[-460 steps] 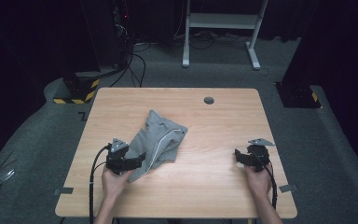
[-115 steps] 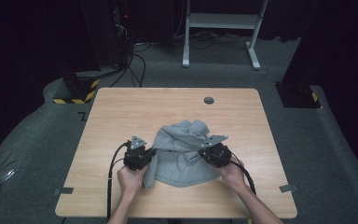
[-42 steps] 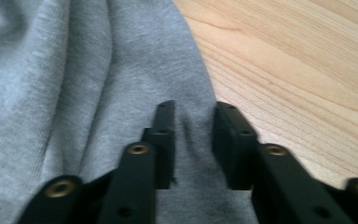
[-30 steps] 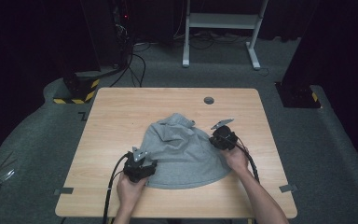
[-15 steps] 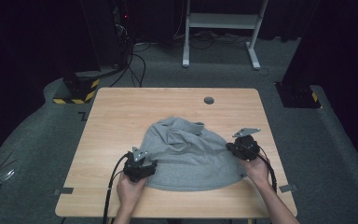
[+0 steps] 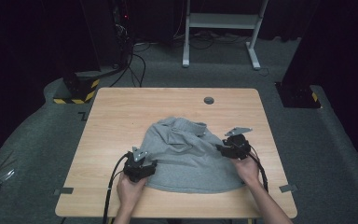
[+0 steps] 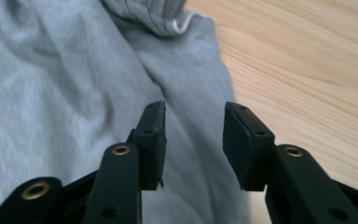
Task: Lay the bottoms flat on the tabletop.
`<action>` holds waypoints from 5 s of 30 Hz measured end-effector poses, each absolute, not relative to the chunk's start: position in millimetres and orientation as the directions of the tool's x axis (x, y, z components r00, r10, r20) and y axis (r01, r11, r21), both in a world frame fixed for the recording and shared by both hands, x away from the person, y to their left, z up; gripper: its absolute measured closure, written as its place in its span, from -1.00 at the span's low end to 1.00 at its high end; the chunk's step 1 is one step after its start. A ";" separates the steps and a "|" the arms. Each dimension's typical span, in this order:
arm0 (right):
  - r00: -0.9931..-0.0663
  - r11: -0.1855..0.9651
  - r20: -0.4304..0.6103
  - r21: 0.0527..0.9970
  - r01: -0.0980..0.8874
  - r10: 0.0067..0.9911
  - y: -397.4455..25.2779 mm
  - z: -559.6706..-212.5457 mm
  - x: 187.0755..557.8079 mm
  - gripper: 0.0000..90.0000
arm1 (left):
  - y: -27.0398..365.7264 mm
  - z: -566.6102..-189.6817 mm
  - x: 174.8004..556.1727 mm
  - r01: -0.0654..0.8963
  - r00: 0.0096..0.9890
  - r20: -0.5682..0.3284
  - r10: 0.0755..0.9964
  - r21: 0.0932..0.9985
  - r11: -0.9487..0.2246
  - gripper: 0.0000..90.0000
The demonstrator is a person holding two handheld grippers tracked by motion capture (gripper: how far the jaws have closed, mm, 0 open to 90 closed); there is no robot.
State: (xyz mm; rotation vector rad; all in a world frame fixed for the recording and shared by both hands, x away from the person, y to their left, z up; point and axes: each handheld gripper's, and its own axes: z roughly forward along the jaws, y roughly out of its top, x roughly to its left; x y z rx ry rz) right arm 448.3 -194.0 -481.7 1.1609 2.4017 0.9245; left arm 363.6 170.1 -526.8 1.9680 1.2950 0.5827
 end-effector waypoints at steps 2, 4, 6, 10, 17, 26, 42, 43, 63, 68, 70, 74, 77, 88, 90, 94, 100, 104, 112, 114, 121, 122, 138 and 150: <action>-0.605 0.445 0.021 0.656 0.609 0.796 -187.4 -487.6 456.4 0.30 | 170.1 -526.8 363.6 0.602 0.399 -0.008 0.917 0.756 -0.256 -0.21; -0.604 0.476 -0.005 0.621 0.623 0.797 -180.0 -494.3 461.8 0.44 | 170.0 -526.8 363.6 0.602 0.399 -0.008 0.917 0.757 -0.256 -0.21; -0.617 0.525 -0.058 0.591 0.612 0.785 -174.6 -499.5 463.0 0.69 | 170.1 -526.8 363.6 0.602 0.399 -0.008 0.917 0.757 -0.256 -0.21; -0.641 0.540 -0.060 0.601 0.589 0.765 -179.1 -490.8 460.4 0.93 | 170.0 -526.8 363.6 0.602 0.399 -0.007 0.917 0.757 -0.256 -0.21; -0.638 0.514 -0.070 0.663 0.544 0.767 -198.7 -465.9 445.6 0.94 | 170.0 -526.8 363.6 0.601 0.399 -0.007 0.917 0.757 -0.256 -0.21; -0.644 0.483 -0.024 0.682 0.549 0.765 -225.6 -465.3 415.1 0.92 | 169.9 -526.9 363.6 0.601 0.400 -0.005 0.917 0.757 -0.258 -0.21; -0.595 0.425 0.027 0.675 0.603 0.803 -209.0 -486.1 441.2 0.31 | 170.0 -526.8 363.6 0.601 0.401 -0.005 0.916 0.756 -0.259 -0.21; -0.595 0.425 0.027 0.675 0.603 0.803 -209.0 -486.1 441.2 0.31 | 170.0 -526.8 363.6 0.601 0.401 -0.005 0.916 0.756 -0.259 -0.21; -0.547 0.417 -0.036 0.689 0.592 0.836 -235.3 -460.1 456.9 1.00 | 169.9 -526.8 363.6 0.601 0.401 -0.004 0.916 0.756 -0.260 -0.21; -0.509 0.400 -0.026 0.655 0.642 0.860 -249.4 -476.9 461.1 0.94 | 169.9 -526.8 363.6 0.601 0.401 -0.004 0.916 0.756 -0.259 -0.21; -0.505 0.387 -0.018 0.666 0.638 0.863 -248.5 -478.4 458.0 0.75 | 169.9 -526.8 363.6 0.601 0.401 -0.004 0.916 0.756 -0.259 -0.21; -0.550 0.394 -0.017 0.715 0.577 0.835 -234.1 -468.5 443.4 0.53 | 169.8 -526.8 363.6 0.601 0.401 -0.004 0.916 0.756 -0.260 -0.21; -0.602 0.412 -0.010 0.739 0.534 0.799 -221.4 -463.9 433.5 0.49 | 169.9 -526.8 363.6 0.600 0.401 -0.003 0.916 0.756 -0.260 -0.21; -0.770 0.586 0.035 0.627 0.514 0.638 -126.5 -507.2 421.4 0.21 | 171.3 -526.7 364.2 0.600 0.401 -0.012 0.916 0.759 -0.253 -0.20; -0.769 0.604 -0.023 0.634 0.483 0.638 -122.3 -510.0 417.1 0.24 | 171.5 -526.6 364.6 0.608 0.388 -0.032 0.921 0.760 -0.230 -0.21; -0.791 0.624 -0.031 0.633 0.457 0.611 -126.6 -509.8 413.7 0.40 | 174.0 -522.5 367.3 0.636 0.381 -0.077 0.921 0.745 -0.201 -0.21; -0.827 0.660 -0.047 0.628 0.412 0.561 -141.6 -508.8 402.7 0.64 | 180.5 -507.6 366.3 0.636 0.411 -0.125 0.903 0.749 -0.186 -0.19; -0.851 0.698 -0.074 0.611 0.374 0.521 -153.9 -507.1 396.6 0.88 | 187.3 -506.1 368.5 0.651 0.390 -0.101 0.915 0.733 -0.197 -0.18; -0.866 0.710 -0.078 0.610 0.352 0.495 -158.4 -506.9 398.7 0.90 | 192.6 -511.2 371.7 0.679 0.357 -0.073 0.931 0.705 -0.205 -0.15; -0.858 0.694 -0.065 0.622 0.364 0.509 -162.9 -508.0 403.0 0.85 | 193.7 -515.6 374.7 0.697 0.351 -0.056 0.935 0.683 -0.221 -0.10; -0.833 0.677 -0.092 0.635 0.373 0.545 -168.6 -509.6 417.9 0.89 | 197.1 -515.9 376.1 0.675 0.352 -0.007 0.936 0.695 -0.249 0.45; -0.825 0.671 -0.092 0.636 0.382 0.557 -169.4 -509.8 421.3 0.90 | 198.7 -515.8 376.6 0.675 0.353 -0.011 0.936 0.696 -0.246 0.55; -0.818 0.616 -0.008 0.662 0.427 0.576 -154.8 -502.0 409.6 0.43 | 193.2 -518.0 374.2 0.662 0.375 -0.038 0.926 0.711 -0.239 0.28; -0.825 0.622 -0.023 0.669 0.407 0.564 -164.8 -513.4 394.8 0.46 | 201.2 -513.2 356.1 0.681 0.409 -0.029 0.912 0.675 -0.284 0.84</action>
